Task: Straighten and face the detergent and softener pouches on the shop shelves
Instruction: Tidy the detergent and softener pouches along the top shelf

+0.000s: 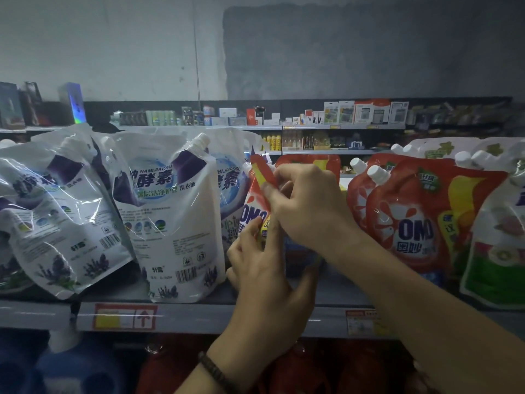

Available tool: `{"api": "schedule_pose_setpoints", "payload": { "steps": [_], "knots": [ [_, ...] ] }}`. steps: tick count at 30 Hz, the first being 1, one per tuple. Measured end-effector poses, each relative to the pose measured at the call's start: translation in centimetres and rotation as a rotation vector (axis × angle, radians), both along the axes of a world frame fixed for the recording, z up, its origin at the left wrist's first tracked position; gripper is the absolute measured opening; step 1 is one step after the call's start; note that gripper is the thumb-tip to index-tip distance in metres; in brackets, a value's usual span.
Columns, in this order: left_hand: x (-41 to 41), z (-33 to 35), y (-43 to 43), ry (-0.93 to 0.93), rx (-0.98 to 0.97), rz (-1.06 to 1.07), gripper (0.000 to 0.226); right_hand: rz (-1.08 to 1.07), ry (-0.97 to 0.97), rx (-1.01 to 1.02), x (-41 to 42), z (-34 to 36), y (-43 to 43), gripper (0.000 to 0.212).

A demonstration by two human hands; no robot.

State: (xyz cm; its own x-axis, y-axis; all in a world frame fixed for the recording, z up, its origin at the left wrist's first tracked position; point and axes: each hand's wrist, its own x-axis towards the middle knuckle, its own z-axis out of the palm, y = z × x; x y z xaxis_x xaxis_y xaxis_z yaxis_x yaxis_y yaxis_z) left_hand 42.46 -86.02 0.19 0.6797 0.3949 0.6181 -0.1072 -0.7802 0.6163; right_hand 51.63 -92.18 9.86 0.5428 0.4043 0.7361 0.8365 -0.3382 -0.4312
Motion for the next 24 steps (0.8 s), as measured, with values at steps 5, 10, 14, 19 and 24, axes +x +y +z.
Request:
{"api": "schedule_pose_setpoints", "payload": {
  "steps": [5, 10, 14, 19, 24],
  "knots": [
    [0.5, 0.3, 2.1, -0.076, -0.082, -0.031, 0.068, 0.01, -0.008, -0.021, 1.3, 0.4, -0.9, 0.021],
    [2.7, 0.1, 6.4, -0.129, -0.405, -0.115, 0.048, 0.06, 0.064, -0.023, 3.1, 0.5, -2.2, 0.013],
    [3.3, 0.2, 7.0, -0.135, -0.553, -0.229, 0.043, 0.117, 0.136, -0.017, 4.5, 0.5, -2.9, 0.007],
    [3.5, 0.2, 7.1, -0.048, -0.65, -0.315, 0.08, 0.028, 0.1, -0.057, 5.7, 1.0, -3.9, 0.007],
    [4.0, -0.8, 7.4, 0.108, -0.594, -0.36, 0.089, -0.042, 0.023, -0.128, 5.7, 1.8, -5.3, 0.007]
  ]
}}
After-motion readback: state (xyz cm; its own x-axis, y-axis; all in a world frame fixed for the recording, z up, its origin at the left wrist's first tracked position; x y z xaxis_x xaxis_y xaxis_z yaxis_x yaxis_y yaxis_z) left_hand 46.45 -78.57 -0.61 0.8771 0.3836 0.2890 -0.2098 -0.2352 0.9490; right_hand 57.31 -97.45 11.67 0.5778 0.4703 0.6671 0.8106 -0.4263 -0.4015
